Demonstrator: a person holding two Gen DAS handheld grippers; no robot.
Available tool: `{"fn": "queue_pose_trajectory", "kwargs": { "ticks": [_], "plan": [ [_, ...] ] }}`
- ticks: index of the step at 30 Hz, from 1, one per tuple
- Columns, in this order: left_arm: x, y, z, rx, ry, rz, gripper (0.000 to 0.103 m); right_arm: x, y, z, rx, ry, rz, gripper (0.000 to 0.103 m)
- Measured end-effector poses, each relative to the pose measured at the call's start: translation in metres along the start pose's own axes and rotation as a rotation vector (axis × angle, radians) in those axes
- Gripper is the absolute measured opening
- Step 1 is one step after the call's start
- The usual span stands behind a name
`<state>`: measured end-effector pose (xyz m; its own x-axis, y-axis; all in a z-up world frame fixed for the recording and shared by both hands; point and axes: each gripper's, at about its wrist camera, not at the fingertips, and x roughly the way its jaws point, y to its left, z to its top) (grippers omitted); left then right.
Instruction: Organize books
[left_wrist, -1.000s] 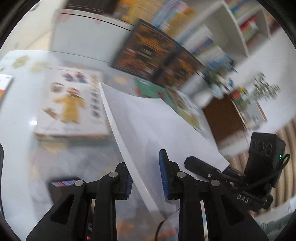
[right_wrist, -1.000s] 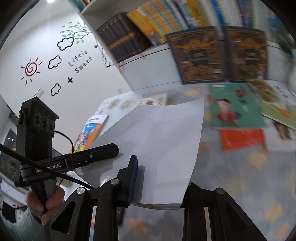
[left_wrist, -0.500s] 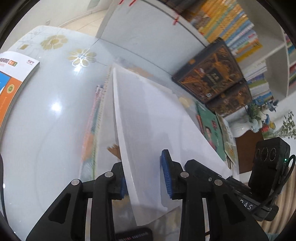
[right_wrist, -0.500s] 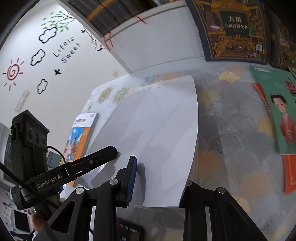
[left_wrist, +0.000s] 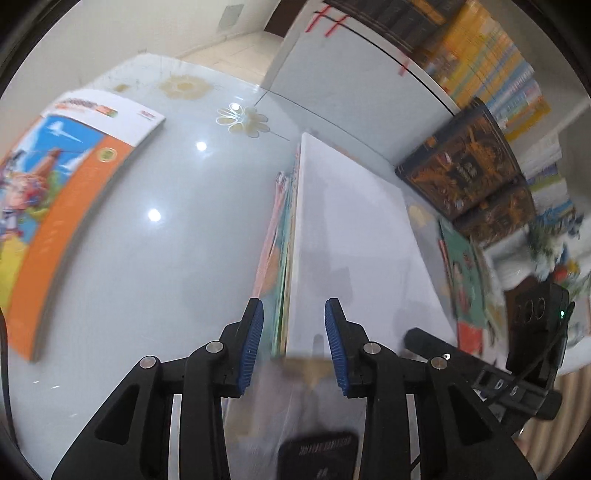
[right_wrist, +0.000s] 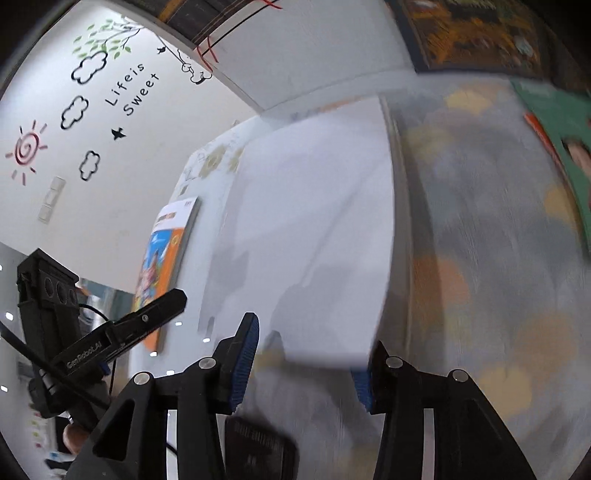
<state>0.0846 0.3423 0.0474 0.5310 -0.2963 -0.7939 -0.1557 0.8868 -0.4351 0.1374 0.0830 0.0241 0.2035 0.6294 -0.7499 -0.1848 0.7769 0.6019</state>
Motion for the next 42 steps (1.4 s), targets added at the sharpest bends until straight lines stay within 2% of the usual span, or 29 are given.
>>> {"fn": "queue_pose_trajectory", "kwargs": {
  "ticks": [1, 3, 5, 7, 12, 16, 19, 22, 26, 30, 34, 38, 42],
  "plan": [
    [-0.006, -0.007, -0.006, 0.026, 0.008, 0.002, 0.033, -0.002, -0.014, -0.012, 0.060, 0.024, 0.017, 0.051],
    [-0.012, -0.025, -0.019, 0.076, 0.046, -0.030, 0.034, -0.002, -0.041, -0.036, 0.191, 0.068, 0.114, 0.051],
    [-0.015, -0.052, -0.036, 0.146, 0.084, -0.076, 0.036, -0.011, -0.068, -0.061, 0.300, 0.056, 0.160, 0.051],
    [-0.013, -0.080, -0.052, 0.195, 0.115, -0.110, 0.046, -0.029, -0.086, -0.078, 0.335, 0.046, 0.198, 0.051],
    [-0.004, -0.156, -0.092, 0.306, 0.193, -0.200, 0.055, -0.099, -0.125, -0.113, 0.312, -0.007, 0.166, 0.051],
    [0.018, -0.224, -0.125, 0.385, 0.266, -0.277, 0.058, -0.158, -0.178, -0.143, 0.431, -0.097, 0.182, 0.051],
    [0.036, -0.276, -0.150, 0.412, 0.303, -0.329, 0.058, -0.208, -0.223, -0.152, 0.513, -0.206, 0.139, 0.051],
    [0.062, -0.338, -0.173, 0.435, 0.355, -0.393, 0.057, -0.262, -0.267, -0.156, 0.565, -0.303, 0.039, 0.051],
    [0.093, -0.405, -0.196, 0.486, 0.403, -0.410, 0.058, -0.325, -0.335, -0.166, 0.619, -0.392, -0.116, 0.051],
    [0.125, -0.456, -0.209, 0.486, 0.420, -0.410, 0.058, -0.356, -0.388, -0.164, 0.671, -0.432, -0.210, 0.051],
    [0.157, -0.485, -0.217, 0.465, 0.419, -0.361, 0.058, -0.373, -0.426, -0.155, 0.665, -0.437, -0.260, 0.051],
    [0.174, -0.493, -0.217, 0.426, 0.390, -0.338, 0.055, -0.374, -0.438, -0.133, 0.600, -0.401, -0.286, 0.051],
    [0.185, -0.493, -0.218, 0.384, 0.410, -0.330, 0.055, -0.366, -0.445, -0.115, 0.548, -0.363, -0.296, 0.051]
  ]
}}
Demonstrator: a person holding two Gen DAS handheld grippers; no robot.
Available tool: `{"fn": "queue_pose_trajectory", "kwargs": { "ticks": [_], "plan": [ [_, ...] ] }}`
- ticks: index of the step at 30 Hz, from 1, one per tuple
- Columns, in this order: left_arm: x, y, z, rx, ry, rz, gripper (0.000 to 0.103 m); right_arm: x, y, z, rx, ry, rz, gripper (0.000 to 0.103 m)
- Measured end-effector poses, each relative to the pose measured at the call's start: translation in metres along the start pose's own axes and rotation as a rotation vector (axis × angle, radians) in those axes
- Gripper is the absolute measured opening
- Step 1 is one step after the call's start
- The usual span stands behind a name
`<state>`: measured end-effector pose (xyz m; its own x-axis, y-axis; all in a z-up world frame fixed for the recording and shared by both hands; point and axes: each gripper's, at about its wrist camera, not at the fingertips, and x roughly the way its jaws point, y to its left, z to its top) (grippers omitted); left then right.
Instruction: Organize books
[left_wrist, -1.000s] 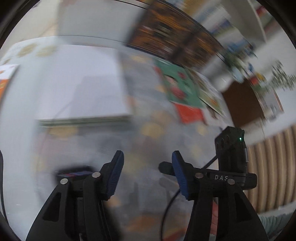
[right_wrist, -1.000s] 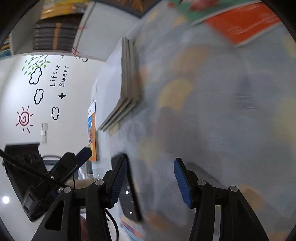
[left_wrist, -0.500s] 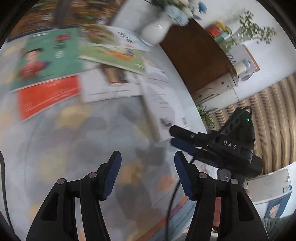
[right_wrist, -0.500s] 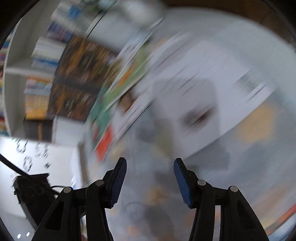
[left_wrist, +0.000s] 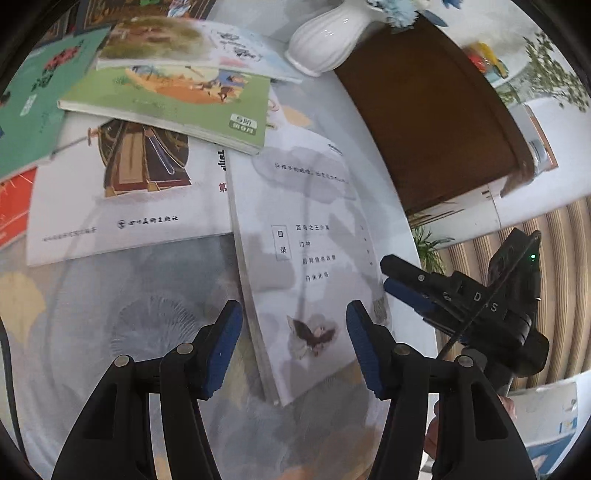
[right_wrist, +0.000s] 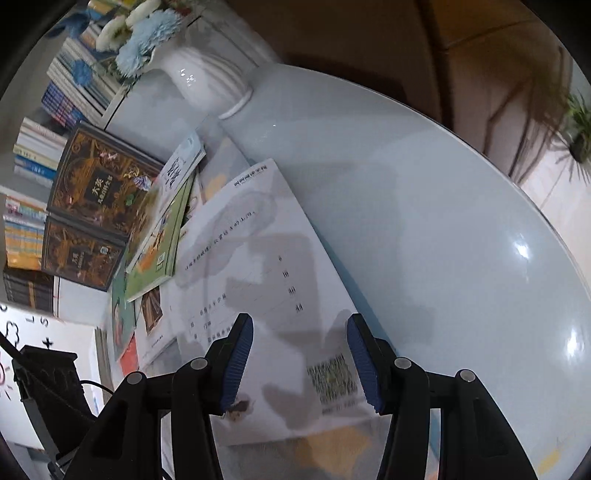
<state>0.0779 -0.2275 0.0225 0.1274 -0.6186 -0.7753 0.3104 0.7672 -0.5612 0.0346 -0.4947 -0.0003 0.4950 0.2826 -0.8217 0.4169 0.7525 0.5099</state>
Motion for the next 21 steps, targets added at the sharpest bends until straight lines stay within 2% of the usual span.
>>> {"fn": "queue_pose_trajectory", "kwargs": {
  "ticks": [5, 9, 15, 18, 21],
  "plan": [
    [0.007, 0.002, -0.003, -0.021, 0.021, 0.000, 0.055, 0.010, 0.008, 0.007, -0.080, -0.005, -0.079, 0.051],
    [0.005, 0.001, -0.003, -0.016, 0.020, 0.006, 0.055, 0.017, 0.004, 0.013, -0.081, 0.019, -0.095, 0.051],
    [0.007, 0.000, 0.000, -0.012, 0.014, 0.010, 0.055, 0.016, 0.017, 0.008, -0.161, 0.042, -0.137, 0.055],
    [0.001, 0.000, -0.005, 0.007, 0.010, 0.029, 0.055, 0.001, 0.022, -0.005, -0.179, 0.056, -0.101, 0.055],
    [-0.018, 0.001, -0.023, 0.031, 0.014, 0.020, 0.055, -0.018, 0.038, -0.039, -0.269, 0.087, -0.096, 0.055]
  ]
}}
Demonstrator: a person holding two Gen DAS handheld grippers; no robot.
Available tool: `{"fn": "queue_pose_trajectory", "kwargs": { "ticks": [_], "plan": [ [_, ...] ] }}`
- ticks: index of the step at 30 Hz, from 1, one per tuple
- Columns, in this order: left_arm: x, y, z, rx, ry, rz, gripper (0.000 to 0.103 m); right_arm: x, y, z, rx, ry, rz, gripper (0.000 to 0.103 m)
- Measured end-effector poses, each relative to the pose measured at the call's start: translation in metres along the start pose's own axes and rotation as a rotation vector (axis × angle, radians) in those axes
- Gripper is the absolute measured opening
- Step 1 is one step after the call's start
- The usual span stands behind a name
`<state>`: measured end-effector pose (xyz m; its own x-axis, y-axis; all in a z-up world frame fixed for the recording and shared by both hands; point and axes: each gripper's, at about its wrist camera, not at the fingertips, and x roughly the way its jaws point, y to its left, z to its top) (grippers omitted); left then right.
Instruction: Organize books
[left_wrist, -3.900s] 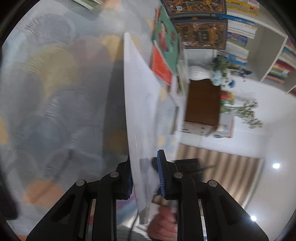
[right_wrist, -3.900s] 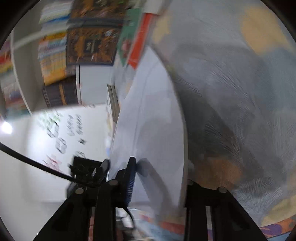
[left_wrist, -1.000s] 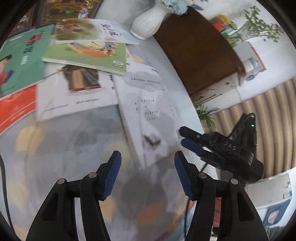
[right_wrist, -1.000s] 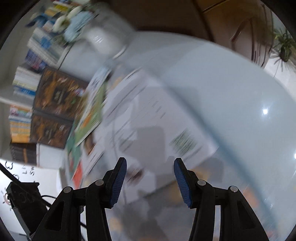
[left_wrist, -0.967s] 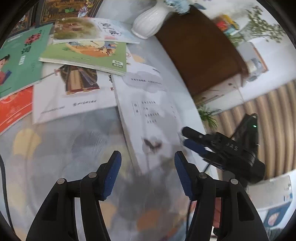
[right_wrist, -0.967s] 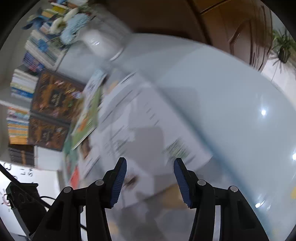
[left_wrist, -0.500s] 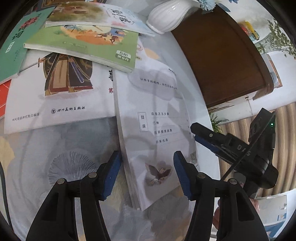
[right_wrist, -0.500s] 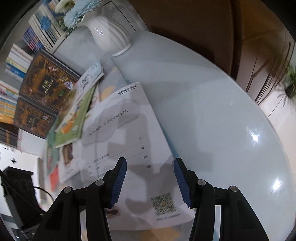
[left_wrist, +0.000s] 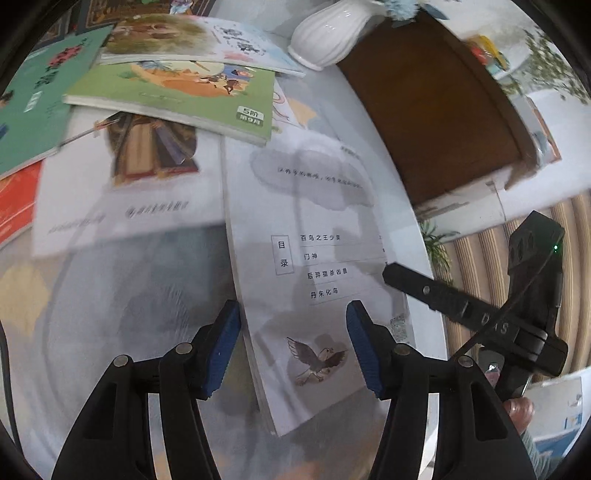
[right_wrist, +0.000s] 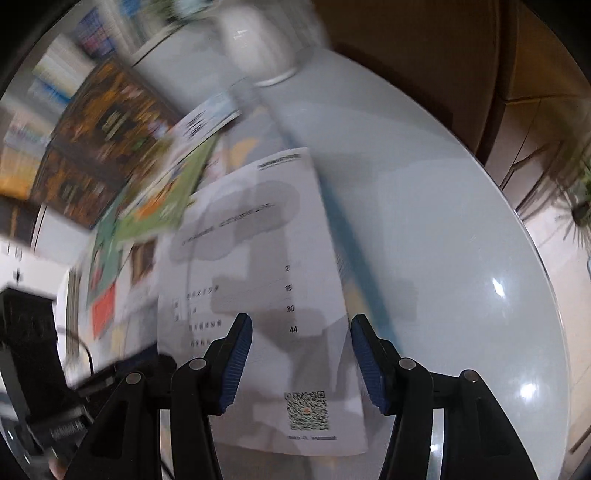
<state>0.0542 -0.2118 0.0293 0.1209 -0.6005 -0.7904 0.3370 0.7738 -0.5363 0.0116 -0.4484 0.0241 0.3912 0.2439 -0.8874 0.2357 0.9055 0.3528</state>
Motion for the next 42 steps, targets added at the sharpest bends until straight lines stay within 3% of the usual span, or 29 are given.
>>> {"fn": "queue_pose_trajectory", "kwargs": {
  "ticks": [3, 6, 9, 11, 14, 18, 22, 24, 28, 32, 37, 40, 42],
  "plan": [
    [-0.022, 0.007, -0.033, 0.007, 0.010, 0.017, 0.055, -0.003, 0.020, -0.039, -0.063, 0.062, 0.038, 0.055],
    [-0.045, 0.030, -0.082, -0.050, 0.039, 0.034, 0.055, 0.016, 0.030, -0.079, -0.109, 0.154, 0.117, 0.055],
    [-0.055, 0.051, -0.116, -0.137, 0.066, 0.022, 0.055, 0.015, 0.038, -0.094, -0.166, 0.112, 0.098, 0.055],
    [-0.065, 0.055, -0.126, -0.171, 0.021, 0.036, 0.055, 0.016, 0.036, -0.087, -0.149, 0.111, 0.099, 0.055],
    [-0.072, 0.054, -0.121, -0.185, -0.047, 0.041, 0.055, 0.020, 0.036, -0.079, -0.142, 0.097, 0.129, 0.056],
    [-0.055, 0.048, -0.108, -0.176, -0.021, 0.030, 0.055, 0.022, 0.049, -0.078, -0.167, 0.120, 0.185, 0.061],
    [-0.048, 0.031, -0.109, -0.113, -0.029, 0.037, 0.055, 0.024, 0.044, -0.086, -0.034, 0.192, 0.425, 0.057],
    [-0.046, 0.026, -0.111, -0.088, -0.032, 0.055, 0.055, 0.023, 0.047, -0.090, -0.019, 0.178, 0.426, 0.057],
    [-0.056, 0.036, -0.112, -0.169, -0.061, -0.002, 0.055, 0.036, 0.049, -0.093, 0.004, 0.195, 0.396, 0.057],
    [-0.077, 0.056, -0.116, -0.207, -0.121, 0.090, 0.055, 0.035, 0.050, -0.094, 0.009, 0.187, 0.393, 0.057],
    [-0.069, 0.070, -0.115, -0.231, -0.087, 0.097, 0.055, 0.033, 0.046, -0.091, 0.046, 0.195, 0.392, 0.058],
    [-0.062, 0.070, -0.114, -0.238, -0.033, -0.027, 0.055, 0.031, 0.048, -0.091, 0.087, 0.240, 0.526, 0.058],
    [-0.060, 0.065, -0.114, -0.206, -0.035, -0.012, 0.055, 0.018, 0.064, -0.092, 0.055, 0.235, 0.612, 0.058]
  ]
}}
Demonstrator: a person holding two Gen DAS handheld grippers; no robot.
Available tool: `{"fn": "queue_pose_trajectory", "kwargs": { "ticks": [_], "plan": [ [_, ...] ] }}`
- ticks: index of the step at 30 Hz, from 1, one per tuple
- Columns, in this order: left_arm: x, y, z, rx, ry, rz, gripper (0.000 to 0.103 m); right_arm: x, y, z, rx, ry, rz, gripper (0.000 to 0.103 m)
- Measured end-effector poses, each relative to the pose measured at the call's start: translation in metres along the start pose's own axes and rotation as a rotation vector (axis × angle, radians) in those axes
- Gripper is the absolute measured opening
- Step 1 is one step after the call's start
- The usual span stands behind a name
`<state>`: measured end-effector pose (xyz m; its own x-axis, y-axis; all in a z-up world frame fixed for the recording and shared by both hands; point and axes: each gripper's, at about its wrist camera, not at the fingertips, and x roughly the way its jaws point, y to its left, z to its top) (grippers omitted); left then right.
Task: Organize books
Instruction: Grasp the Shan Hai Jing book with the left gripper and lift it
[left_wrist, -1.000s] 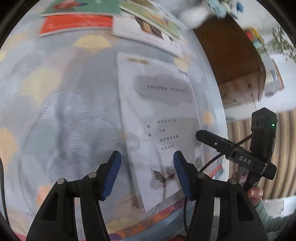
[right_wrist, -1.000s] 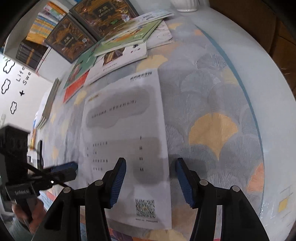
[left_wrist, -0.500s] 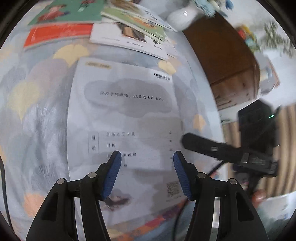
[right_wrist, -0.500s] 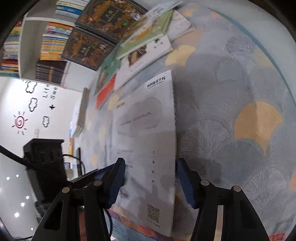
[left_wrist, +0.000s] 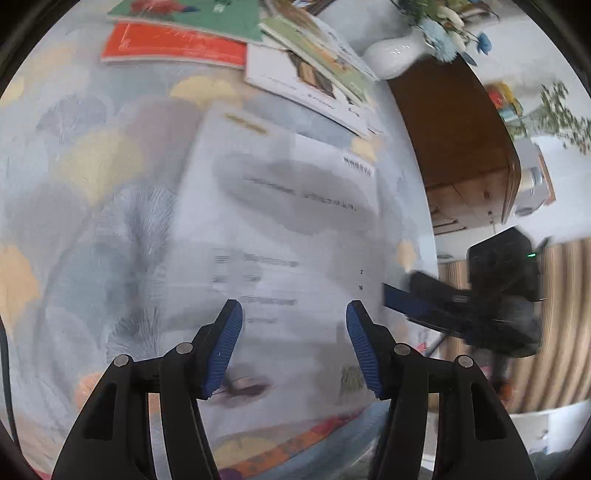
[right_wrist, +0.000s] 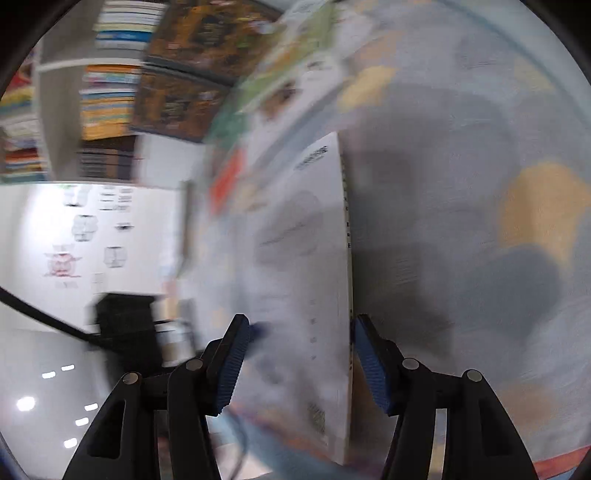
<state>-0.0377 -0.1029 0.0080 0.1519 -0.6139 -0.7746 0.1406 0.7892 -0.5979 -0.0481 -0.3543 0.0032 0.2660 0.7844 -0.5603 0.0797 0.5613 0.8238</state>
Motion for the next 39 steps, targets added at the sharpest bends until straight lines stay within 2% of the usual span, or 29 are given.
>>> {"fn": "queue_pose_trajectory", "kwargs": {
  "ticks": [2, 4, 9, 11, 13, 15, 17, 19, 22, 24, 26, 28, 31, 33, 35, 36, 38, 39],
  "plan": [
    [-0.001, 0.000, -0.002, 0.021, 0.003, 0.007, 0.055, 0.001, 0.026, -0.002, -0.062, -0.001, 0.039, 0.060],
    [-0.011, 0.011, -0.003, -0.018, -0.001, -0.033, 0.055, 0.004, 0.045, -0.002, -0.087, -0.015, 0.058, 0.065],
    [-0.064, 0.059, -0.004, -0.128, -0.088, -0.086, 0.055, 0.017, 0.098, 0.004, -0.133, -0.038, 0.148, 0.065],
    [-0.088, 0.079, -0.006, -0.162, -0.131, -0.075, 0.055, 0.029, 0.125, 0.006, -0.167, -0.037, 0.179, 0.065],
    [-0.113, 0.099, -0.008, -0.185, -0.173, -0.059, 0.055, 0.049, 0.152, 0.009, -0.191, -0.029, 0.204, 0.071],
    [-0.139, 0.122, -0.010, -0.221, -0.217, -0.066, 0.055, 0.078, 0.168, 0.012, -0.183, 0.017, 0.253, 0.071],
    [-0.157, 0.143, -0.009, -0.260, -0.237, -0.067, 0.055, 0.110, 0.177, 0.010, -0.171, 0.064, 0.258, 0.071],
    [-0.183, 0.164, -0.012, -0.267, -0.274, 0.012, 0.055, 0.132, 0.179, 0.004, -0.173, 0.090, 0.233, 0.071],
    [-0.200, 0.179, -0.011, -0.221, -0.258, 0.109, 0.055, 0.155, 0.171, -0.007, -0.174, 0.092, 0.115, 0.071],
    [-0.192, 0.182, -0.010, -0.181, -0.199, 0.097, 0.057, 0.169, 0.162, -0.014, -0.192, 0.076, -0.085, 0.071],
    [-0.176, 0.178, -0.006, -0.115, -0.136, 0.136, 0.057, 0.182, 0.156, -0.025, -0.230, 0.059, -0.280, 0.069],
    [-0.158, 0.175, -0.002, -0.045, -0.093, 0.211, 0.057, 0.189, 0.153, -0.039, -0.266, 0.038, -0.404, 0.049],
    [-0.134, 0.168, 0.002, 0.005, -0.034, 0.268, 0.050, 0.195, 0.143, -0.064, -0.277, -0.033, -0.631, 0.041],
    [-0.122, 0.172, 0.001, 0.028, 0.012, 0.287, 0.045, 0.194, 0.132, -0.075, -0.261, -0.050, -0.660, 0.040],
    [-0.116, 0.174, -0.005, 0.048, 0.040, 0.269, 0.044, 0.193, 0.132, -0.088, -0.268, -0.057, -0.627, 0.040],
    [-0.116, 0.173, -0.007, 0.065, 0.042, 0.232, 0.044, 0.193, 0.131, -0.093, -0.260, -0.047, -0.593, 0.040],
    [-0.118, 0.176, -0.009, 0.038, 0.068, 0.127, 0.044, 0.191, 0.128, -0.099, -0.231, -0.065, -0.574, 0.041],
    [-0.118, 0.182, -0.009, 0.009, 0.077, 0.046, 0.044, 0.189, 0.124, -0.099, -0.212, -0.074, -0.560, 0.041]
  ]
}}
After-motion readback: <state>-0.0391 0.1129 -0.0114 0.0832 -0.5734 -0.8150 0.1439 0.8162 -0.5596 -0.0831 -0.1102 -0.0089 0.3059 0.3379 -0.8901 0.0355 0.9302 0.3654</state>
